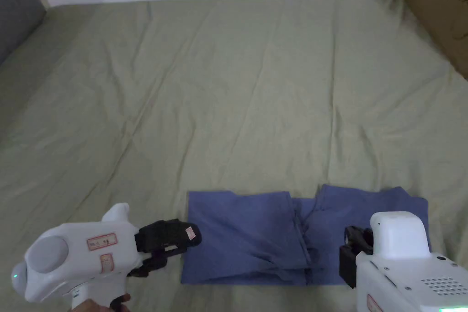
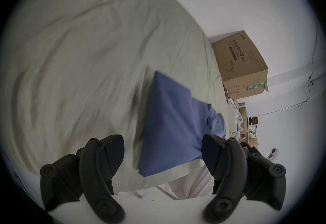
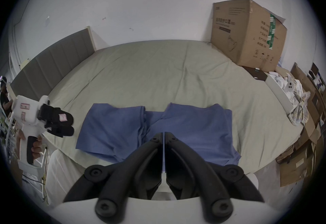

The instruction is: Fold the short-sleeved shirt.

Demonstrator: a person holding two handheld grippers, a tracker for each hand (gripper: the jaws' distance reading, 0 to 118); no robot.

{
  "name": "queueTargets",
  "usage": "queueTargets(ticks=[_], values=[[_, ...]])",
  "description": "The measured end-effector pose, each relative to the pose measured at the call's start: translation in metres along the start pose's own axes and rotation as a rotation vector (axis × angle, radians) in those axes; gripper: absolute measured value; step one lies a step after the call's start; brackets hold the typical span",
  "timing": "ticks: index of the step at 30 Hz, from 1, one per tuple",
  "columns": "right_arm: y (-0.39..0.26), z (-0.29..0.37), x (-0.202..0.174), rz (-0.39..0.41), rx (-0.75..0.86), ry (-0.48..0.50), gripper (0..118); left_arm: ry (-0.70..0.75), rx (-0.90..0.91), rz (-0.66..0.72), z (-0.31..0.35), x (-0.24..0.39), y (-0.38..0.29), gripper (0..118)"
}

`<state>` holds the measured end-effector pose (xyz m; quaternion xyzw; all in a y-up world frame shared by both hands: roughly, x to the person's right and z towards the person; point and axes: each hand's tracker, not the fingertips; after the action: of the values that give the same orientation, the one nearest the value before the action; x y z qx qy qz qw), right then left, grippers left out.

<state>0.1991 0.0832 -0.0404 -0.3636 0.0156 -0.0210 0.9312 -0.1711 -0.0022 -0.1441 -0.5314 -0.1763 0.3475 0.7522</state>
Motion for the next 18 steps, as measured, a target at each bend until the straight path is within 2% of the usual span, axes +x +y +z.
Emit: queueTargets(ticks=[3, 6, 7, 8, 9, 10, 11, 12, 14, 16, 18], values=[[0.003, 0.000, -0.007, 0.035, -0.002, -0.012, 2, -0.125, -0.048, 0.078, -0.027, -0.018, -0.002, 95], [0.006, 0.000, -0.007, 0.038, -0.007, -0.012, 2, -0.269, -0.008, 0.161, -0.048, -0.034, 0.001, 95], [0.007, 0.000, -0.006, 0.033, -0.013, -0.010, 2, -0.301, -0.014, 0.186, -0.053, -0.039, 0.004, 90], [0.009, -0.001, -0.005, 0.027, -0.033, 0.008, 2, -0.295, -0.011, 0.236, -0.053, -0.043, 0.006, 72], [0.010, -0.001, -0.005, 0.021, -0.042, 0.021, 2, -0.247, -0.009, 0.231, -0.052, -0.043, 0.007, 40], [0.009, -0.001, -0.005, 0.018, -0.039, 0.018, 2, -0.146, -0.016, 0.179, -0.055, -0.043, 0.008, 16], [0.011, 0.001, -0.008, 0.016, -0.042, 0.018, 2, -0.103, -0.026, 0.136, -0.058, -0.044, 0.007, 16], [0.012, 0.000, -0.010, 0.016, -0.045, 0.016, 2, -0.203, -0.018, 0.150, -0.056, -0.044, 0.006, 15], [0.013, -0.001, -0.013, 0.029, -0.059, 0.015, 2, -0.214, -0.007, 0.165, -0.045, -0.039, 0.005, 15], [0.012, -0.004, -0.011, 0.039, -0.065, 0.008, 2, -0.220, 0.004, 0.101, -0.041, -0.036, 0.007, 15], [0.013, -0.005, -0.014, 0.047, -0.074, 0.005, 2, -0.224, -0.011, 0.106, -0.034, -0.035, 0.009, 15]])
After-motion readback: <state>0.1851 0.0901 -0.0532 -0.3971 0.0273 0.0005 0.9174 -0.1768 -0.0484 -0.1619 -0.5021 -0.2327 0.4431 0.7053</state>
